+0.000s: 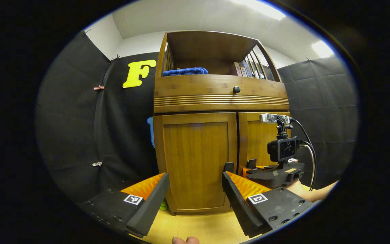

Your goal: Open the right door of the double-door shoe cabinet with the right hand, and open the left door with the left hand.

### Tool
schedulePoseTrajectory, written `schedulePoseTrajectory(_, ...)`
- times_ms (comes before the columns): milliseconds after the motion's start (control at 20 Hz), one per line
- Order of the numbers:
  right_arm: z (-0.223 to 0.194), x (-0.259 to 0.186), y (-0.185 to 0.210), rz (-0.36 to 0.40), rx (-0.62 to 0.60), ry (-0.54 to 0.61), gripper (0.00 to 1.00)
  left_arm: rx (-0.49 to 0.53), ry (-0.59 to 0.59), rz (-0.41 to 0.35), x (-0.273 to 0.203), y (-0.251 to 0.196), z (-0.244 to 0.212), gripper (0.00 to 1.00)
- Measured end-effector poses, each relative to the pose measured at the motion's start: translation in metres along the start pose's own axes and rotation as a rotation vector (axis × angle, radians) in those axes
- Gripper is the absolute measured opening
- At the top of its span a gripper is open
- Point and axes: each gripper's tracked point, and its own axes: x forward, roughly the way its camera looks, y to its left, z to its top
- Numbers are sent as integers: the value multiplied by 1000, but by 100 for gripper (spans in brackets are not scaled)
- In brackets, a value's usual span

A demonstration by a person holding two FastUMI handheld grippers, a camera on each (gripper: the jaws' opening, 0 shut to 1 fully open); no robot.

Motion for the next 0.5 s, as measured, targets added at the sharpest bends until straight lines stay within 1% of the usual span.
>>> schedulePoseTrajectory(250,11,-8,-2,64,21,-8,27,2,0,12,-10,-7,5,97)
schedulePoseTrajectory(500,6,-6,-2,106,13,-11,27,-9,-15,18,-22,-23,16,97)
